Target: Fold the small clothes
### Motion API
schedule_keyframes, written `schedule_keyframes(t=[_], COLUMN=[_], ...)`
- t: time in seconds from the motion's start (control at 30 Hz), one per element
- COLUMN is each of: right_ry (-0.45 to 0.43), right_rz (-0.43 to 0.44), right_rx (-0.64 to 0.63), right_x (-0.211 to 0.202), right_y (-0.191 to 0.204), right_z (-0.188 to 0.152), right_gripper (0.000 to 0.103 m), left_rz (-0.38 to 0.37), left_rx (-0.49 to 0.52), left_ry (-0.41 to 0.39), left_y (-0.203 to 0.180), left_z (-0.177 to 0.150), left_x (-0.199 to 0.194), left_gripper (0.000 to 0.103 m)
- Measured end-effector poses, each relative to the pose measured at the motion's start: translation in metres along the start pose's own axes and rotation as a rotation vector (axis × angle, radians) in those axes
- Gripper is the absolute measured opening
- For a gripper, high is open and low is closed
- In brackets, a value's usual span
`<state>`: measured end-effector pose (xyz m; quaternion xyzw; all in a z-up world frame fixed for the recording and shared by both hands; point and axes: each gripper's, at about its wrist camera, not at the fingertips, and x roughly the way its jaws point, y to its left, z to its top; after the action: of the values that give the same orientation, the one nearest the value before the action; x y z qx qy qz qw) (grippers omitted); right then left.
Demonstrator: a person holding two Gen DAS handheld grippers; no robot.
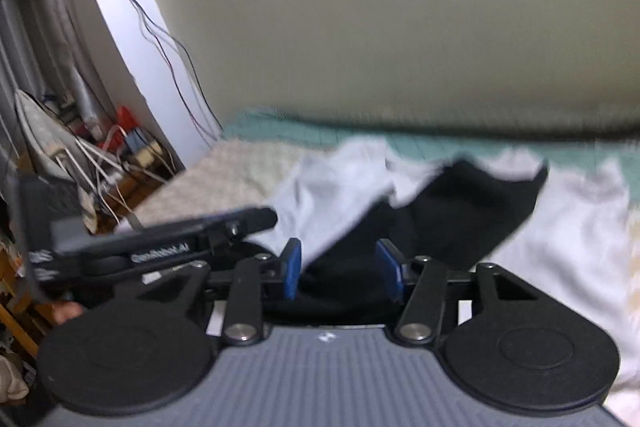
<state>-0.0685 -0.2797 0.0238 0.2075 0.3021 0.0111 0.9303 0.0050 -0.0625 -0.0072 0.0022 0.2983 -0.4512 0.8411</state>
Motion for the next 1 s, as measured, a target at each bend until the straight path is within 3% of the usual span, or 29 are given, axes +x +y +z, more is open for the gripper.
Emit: schedule_keyframes(t=[0.07,0.13,0.17,0.27,0.3,0.47,0.83,0.9,1.0], right_ry=[0.030,0.050,0.029,-0.019,-0.035,-0.096,-0.100,-0.130,-0.272], right_rz=[-0.031,-0.124,-0.156,-0.193,-0.195,-0.192,-0.206,-0.212,-0.179], right_rx=[-0.022,-0.045,-0.044,-0.024,-0.015,0.018,0.020,0.055,0.121], right_x=[0.014,0.028,0.030,0.022,0.019,0.006,0.012,-0.011,-0.091], right_y=[-0.004,-0.009,-0.016,-0.023,-0.026,-0.037,-0.033,-0.035,-0.050], right_z=[-0.010,-0.020,-0.024,-0.031,-0.036,-0.051,-0.049,-0.052,-0.069], right_gripper=[0.041,0.034,0.021,0.025,0.040,0.040,0.040,0.040,0.038], left_rz=[0.057,0.167,0.198,0.217,0.232,0.306,0.294,0.277,0.257], left_rx=[0.021,0.043,0.052,0.058,0.069,0.148,0.128,0.095,0.067], left_ry=[0.056,0.134,0.141,0.121,0.115,0.075,0.076,0.083,0.088], left_y=[-0.004,-0.003,-0.002,-0.004,-0.006,-0.021,-0.014,-0.007,-0.002], left_z=[-0.003,-0.009,-0.011,-0.014,-0.015,-0.025,-0.022,-0.019,-0.017], left_x=[0.013,0.030,0.035,0.035,0.035,0.039,0.040,0.040,0.040], left_gripper=[0.027,0.029,0.029,0.029,0.030,0.032,0.042,0.047,0.049])
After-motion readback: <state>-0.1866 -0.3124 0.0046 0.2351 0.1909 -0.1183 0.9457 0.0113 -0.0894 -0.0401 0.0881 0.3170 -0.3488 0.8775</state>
